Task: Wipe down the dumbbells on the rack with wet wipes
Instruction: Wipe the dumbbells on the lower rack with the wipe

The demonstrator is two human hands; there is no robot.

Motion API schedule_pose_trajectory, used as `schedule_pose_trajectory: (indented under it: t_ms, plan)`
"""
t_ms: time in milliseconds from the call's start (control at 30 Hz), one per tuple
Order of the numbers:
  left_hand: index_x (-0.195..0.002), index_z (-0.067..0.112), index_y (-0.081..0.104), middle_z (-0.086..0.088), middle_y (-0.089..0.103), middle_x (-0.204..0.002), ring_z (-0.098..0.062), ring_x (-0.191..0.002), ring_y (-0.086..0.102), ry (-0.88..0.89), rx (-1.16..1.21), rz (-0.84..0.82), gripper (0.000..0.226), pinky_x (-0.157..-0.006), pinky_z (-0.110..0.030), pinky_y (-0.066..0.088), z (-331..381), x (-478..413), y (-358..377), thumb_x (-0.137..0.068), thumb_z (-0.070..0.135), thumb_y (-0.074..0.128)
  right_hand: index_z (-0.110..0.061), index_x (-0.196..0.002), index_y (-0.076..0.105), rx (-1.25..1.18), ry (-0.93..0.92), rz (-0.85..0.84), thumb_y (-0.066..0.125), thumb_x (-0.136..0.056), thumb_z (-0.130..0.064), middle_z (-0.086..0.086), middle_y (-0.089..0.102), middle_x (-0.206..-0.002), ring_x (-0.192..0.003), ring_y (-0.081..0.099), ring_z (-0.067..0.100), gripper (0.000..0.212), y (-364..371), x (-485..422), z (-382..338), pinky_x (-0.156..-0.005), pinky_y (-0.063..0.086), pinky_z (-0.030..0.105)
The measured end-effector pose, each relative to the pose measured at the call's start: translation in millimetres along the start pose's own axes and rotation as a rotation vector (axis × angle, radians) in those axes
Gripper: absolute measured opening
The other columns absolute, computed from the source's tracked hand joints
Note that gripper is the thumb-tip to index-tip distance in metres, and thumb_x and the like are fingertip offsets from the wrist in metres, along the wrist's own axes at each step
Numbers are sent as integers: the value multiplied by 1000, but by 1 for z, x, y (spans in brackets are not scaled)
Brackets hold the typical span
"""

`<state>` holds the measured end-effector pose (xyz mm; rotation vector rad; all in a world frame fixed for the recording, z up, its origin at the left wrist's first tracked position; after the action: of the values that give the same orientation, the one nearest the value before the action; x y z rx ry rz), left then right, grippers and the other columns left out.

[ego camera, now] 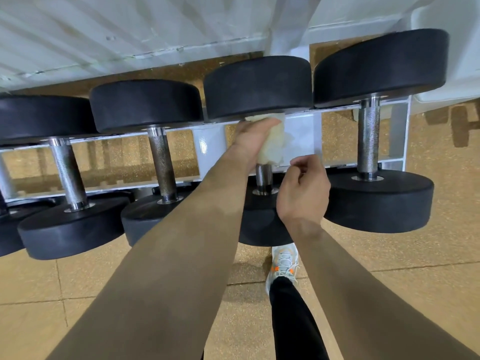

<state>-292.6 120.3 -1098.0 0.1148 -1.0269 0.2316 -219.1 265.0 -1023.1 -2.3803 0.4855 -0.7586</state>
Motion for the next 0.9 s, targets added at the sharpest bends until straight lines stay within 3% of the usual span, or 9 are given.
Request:
schedule_pose_trajectory:
  t_ms: [100,200,400,500,600,767,833,900]
  plan:
    - [-121,8,63,-14,74,-105,-29,-82,74,8,-73,-18,60,-58,-34,58,-9,1,-1,-69,34,80,-23,-96,60,23,7,-17,41,-88,-22,-1,65,-103,-89,61,22,21,2,0,-1,-78,52,38]
    - [-109,12,70,-6,75,-98,-26,-91,73,-41,-301,-10,44,-77,-35,61,-37,12,-7,-74,36,82,-22,-97,60,54,22,-38,42,-90,-21,-1,65,-105,-90,60,22,19,1,1,-5,-80,52,39]
    - [-115,10,57,-4,67,-101,-26,-97,67,-103,-500,91,45,-91,-38,59,-46,12,-11,-81,27,81,-20,-98,60,66,39,-38,45,-94,-18,0,64,-107,-90,59,21,16,2,0,-3,-79,50,37]
    - [-110,15,51,-4,66,-103,-26,-96,68,-4,-274,97,45,-87,-40,60,-19,3,-5,-81,33,80,-19,-96,61,39,23,-28,42,-91,-19,1,64,-104,-89,58,22,19,3,0,0,-76,48,36]
    - [-117,9,62,-9,75,-100,-27,-84,75,3,-75,-28,62,-70,-45,63,-6,-7,2,-71,42,85,-20,-94,61,29,17,-35,36,-84,-27,-1,63,-102,-88,57,20,27,4,-1,1,-74,47,35]
    - [-102,14,68,-3,69,-79,-19,-69,67,-186,-57,-383,22,-58,-29,56,-41,6,7,-88,30,74,-21,-95,59,50,6,-54,40,-90,-23,-2,62,-105,-87,56,19,20,6,-1,0,-75,47,36]
    - [-103,12,69,-10,72,-88,-23,-79,70,-205,-172,-388,19,-73,-36,61,-56,13,2,-89,24,75,-21,-95,59,63,1,-58,40,-91,-24,-2,61,-105,-87,55,18,20,6,-1,-1,-76,47,36]
    - [-108,8,72,-14,75,-100,-25,-92,72,-172,-289,-257,30,-93,-43,59,-60,12,-3,-83,23,80,-20,-96,59,67,10,-62,42,-93,-22,-1,61,-106,-87,54,18,18,6,0,-1,-77,47,36]
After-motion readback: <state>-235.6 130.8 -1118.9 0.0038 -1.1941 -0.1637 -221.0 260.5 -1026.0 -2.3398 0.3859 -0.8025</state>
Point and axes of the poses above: each hand's wrist, its own x-axis away from the middle knuckle, its own y-axis out of the palm, z = x × y, the point moved 9 cm from there along -x, towards the middle knuckle
